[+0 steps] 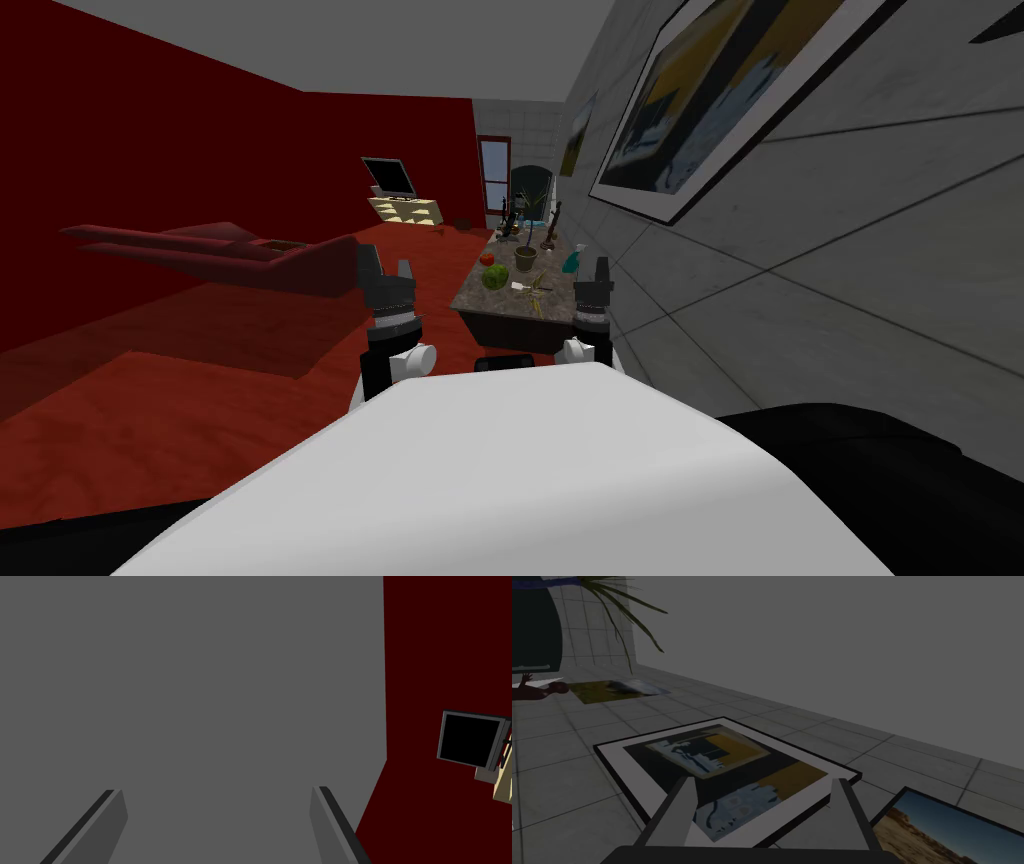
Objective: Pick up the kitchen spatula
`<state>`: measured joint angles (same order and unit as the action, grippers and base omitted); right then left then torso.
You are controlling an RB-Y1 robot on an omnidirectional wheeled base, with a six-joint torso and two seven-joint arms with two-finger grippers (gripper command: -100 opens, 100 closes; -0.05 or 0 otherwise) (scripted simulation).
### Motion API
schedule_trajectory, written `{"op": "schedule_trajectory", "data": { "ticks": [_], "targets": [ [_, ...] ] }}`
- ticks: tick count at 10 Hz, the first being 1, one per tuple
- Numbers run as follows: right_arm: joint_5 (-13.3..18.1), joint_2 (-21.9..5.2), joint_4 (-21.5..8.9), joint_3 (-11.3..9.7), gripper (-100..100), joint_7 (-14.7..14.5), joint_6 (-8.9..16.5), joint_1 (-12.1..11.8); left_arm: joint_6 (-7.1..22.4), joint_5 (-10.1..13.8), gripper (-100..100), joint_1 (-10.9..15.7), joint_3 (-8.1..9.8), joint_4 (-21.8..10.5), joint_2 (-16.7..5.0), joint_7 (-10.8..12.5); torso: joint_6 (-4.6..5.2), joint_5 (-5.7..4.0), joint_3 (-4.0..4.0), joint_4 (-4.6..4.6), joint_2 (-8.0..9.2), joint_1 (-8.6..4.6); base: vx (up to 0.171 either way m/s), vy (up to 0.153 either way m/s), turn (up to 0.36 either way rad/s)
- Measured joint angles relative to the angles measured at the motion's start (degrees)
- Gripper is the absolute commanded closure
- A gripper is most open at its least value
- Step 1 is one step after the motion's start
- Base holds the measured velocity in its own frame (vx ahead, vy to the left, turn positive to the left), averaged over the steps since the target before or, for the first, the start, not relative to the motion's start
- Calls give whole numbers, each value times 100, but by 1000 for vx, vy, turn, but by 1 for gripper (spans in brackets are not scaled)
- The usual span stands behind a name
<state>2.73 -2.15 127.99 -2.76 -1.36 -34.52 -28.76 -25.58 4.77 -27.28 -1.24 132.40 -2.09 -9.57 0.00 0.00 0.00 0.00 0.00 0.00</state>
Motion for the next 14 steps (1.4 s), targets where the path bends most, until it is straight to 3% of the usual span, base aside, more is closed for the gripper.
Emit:
{"op": "schedule_trajectory", "data": {
  "ticks": [3,6,9,11,14],
  "targets": [
    [118,-398,-187,-65,-100,-60,19,-97,0,0,0,1,-1,0,1,0,-1,5,6,2,12,23,-33,67,140],
    [354,-986,-462,-233,-100,-165,7,-429,0,0,0,2,-1,0,1,0,-3,10,17,6,30,45,-62,108,167],
    [566,-1509,-1126,-371,-100,-288,-157,-549,0,0,0,1,-1,0,1,0,-2,10,16,6,29,46,-56,108,163],
    [757,-1802,-1145,-571,-100,-408,-44,-765,0,0,0,1,-1,0,1,0,-1,9,16,6,27,37,-48,88,131],
    [928,-2268,-1514,-700,-100,-517,-158,-989,0,0,0,0,0,0,1,0,1,8,15,6,25,28,-56,100,159]
  ]
}}
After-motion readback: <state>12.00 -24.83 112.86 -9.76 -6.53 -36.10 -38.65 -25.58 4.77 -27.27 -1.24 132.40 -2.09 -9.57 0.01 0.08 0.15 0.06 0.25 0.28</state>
